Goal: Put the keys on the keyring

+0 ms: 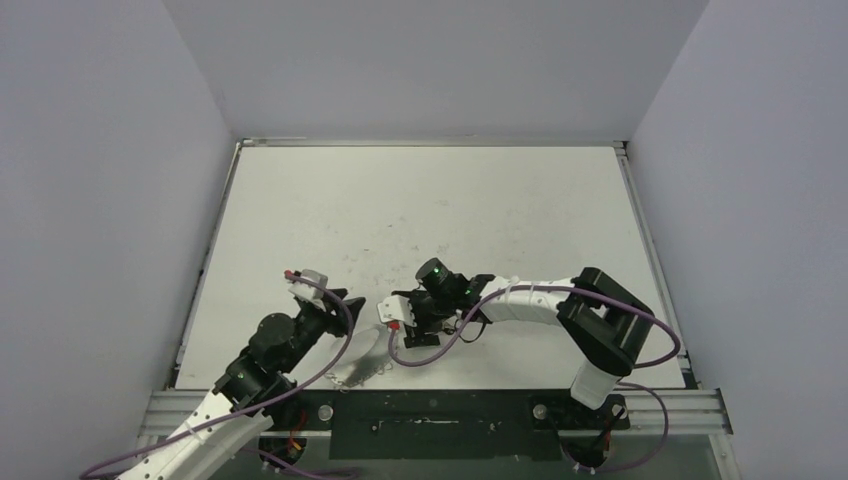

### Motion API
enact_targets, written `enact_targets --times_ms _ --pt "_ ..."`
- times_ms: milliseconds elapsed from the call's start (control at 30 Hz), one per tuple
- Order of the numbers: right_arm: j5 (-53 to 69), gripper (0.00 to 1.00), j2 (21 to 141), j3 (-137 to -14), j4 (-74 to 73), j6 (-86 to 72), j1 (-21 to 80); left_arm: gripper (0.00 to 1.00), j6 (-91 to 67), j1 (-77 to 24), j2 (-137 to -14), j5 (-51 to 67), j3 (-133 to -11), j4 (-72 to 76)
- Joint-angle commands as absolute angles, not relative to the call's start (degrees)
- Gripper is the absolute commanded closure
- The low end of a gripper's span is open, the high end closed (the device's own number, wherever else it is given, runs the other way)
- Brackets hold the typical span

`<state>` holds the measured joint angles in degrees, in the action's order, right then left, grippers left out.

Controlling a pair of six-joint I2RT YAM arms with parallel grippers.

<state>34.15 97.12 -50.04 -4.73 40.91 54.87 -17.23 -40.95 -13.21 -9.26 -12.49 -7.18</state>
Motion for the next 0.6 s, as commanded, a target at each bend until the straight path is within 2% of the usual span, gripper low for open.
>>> enact_targets --times_ms 0,133,400,567 --pt "38.54 0.36 98.27 -54.12 -8.47 48.13 55.60 0.54 -14.90 -41.23 -11.87 -10.11 -12.16 -7.42" --pt "38.09 0.39 99.85 -56.22 -9.60 49.22 56.07 0.54 -14.46 -41.29 -13.69 -9.73 -13.11 -7.91" --pt "38.07 0.56 102.23 -60.04 -13.85 52.19 56.90 0.54 -13.65 -41.26 -17.58 -9.25 -14.20 -6.82" --pt "38.06 0.60 102.90 -60.90 -13.85 52.29 57.26 0.55 -12.41 -41.30 -18.34 -9.49 -15.22 -7.60"
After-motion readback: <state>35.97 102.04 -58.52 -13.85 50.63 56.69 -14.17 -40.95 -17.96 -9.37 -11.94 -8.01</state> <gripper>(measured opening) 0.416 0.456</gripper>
